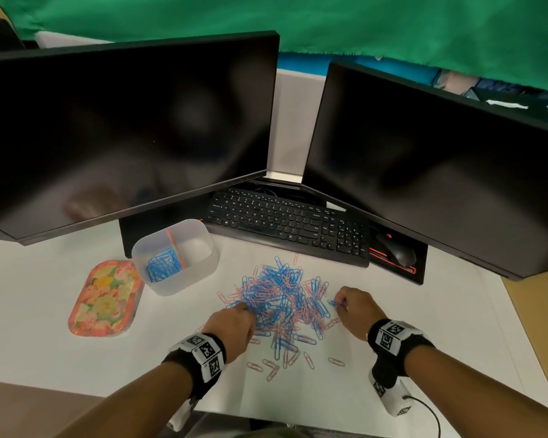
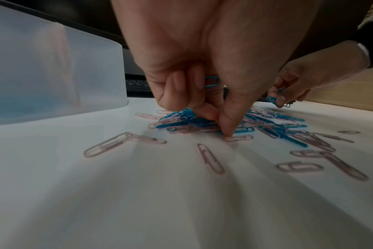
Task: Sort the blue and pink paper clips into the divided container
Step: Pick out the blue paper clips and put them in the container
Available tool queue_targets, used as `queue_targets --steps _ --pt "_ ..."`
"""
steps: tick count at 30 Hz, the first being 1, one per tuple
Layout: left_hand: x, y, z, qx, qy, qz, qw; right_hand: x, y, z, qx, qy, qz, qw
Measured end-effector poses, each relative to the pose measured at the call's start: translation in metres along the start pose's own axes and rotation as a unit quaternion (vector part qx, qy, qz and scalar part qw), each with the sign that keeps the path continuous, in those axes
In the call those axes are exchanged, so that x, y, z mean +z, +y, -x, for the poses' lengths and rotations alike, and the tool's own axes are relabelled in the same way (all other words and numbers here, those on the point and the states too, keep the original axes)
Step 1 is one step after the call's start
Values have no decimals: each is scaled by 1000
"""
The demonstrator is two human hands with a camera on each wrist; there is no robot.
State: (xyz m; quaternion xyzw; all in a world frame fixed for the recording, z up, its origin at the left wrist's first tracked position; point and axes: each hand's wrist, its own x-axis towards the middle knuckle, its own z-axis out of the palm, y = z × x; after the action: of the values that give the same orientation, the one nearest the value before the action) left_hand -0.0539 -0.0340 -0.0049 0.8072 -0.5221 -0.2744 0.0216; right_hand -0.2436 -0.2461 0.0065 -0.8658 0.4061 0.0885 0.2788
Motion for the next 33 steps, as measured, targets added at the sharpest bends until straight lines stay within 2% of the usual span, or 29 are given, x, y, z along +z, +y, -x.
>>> queue_targets --steps 4,14,18,22,33 --pt "2 -6 0 -4 -8 -10 1000 -3 -1 1 -5 4 -8 1000" --pt "-3 -10 -2 -26 61 26 997 -4 -5 4 -4 7 -25 1000" --pt "0 -4 1 29 24 -2 999 -6 -6 6 -4 7 -31 999" --pt "0 -2 0 18 5 -15 1000 -6 -7 7 -3 5 -32 999" --pt "-1 -5 -5 22 14 -12 1000 -8 -13 8 -25 10 -32 999"
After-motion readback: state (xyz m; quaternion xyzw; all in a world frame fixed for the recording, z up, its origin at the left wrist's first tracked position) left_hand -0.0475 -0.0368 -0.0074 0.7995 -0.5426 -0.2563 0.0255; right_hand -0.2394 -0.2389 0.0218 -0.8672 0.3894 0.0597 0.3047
